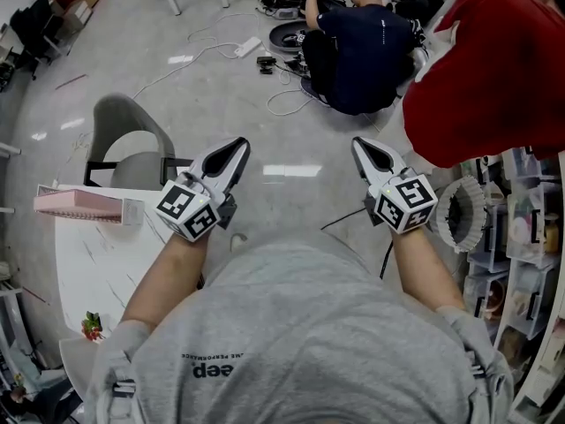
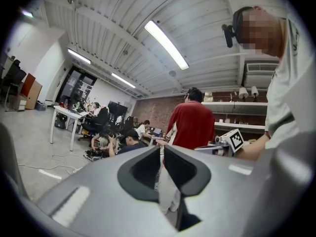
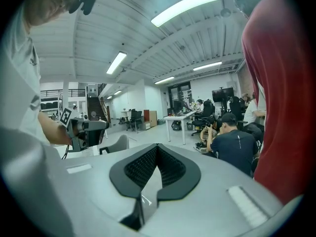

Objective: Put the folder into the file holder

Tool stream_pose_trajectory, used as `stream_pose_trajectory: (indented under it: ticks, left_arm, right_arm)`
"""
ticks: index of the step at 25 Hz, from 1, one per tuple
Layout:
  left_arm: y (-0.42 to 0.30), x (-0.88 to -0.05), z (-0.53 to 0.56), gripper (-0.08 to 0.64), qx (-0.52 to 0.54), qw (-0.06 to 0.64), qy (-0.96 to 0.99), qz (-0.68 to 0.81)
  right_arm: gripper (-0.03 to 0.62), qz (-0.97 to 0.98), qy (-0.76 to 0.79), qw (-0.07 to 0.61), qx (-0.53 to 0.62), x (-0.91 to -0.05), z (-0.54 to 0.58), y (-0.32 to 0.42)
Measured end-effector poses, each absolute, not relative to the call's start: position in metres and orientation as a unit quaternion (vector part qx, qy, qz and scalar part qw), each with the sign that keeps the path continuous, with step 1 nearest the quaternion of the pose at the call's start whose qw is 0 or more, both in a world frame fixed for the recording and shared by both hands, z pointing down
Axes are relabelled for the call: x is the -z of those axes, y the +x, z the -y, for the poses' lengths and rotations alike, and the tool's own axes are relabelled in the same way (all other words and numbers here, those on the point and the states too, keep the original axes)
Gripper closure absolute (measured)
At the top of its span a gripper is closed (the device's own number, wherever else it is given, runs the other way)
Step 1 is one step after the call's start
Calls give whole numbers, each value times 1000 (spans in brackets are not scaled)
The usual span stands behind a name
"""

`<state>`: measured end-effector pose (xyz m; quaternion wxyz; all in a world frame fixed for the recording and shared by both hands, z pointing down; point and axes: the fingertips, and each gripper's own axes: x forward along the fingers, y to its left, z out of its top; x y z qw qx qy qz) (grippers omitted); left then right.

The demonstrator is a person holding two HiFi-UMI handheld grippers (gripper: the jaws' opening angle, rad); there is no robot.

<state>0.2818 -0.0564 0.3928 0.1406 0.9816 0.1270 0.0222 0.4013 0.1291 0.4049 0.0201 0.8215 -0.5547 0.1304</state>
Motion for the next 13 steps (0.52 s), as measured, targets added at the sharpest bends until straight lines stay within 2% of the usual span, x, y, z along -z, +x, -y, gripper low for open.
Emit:
stream_pose_trajectory:
  ticks: [13]
  left_arm:
    - [279, -396, 56, 477, -23, 141, 982, -126]
  right_arm:
    - [589, 558, 819, 26, -130, -408, -130, 399]
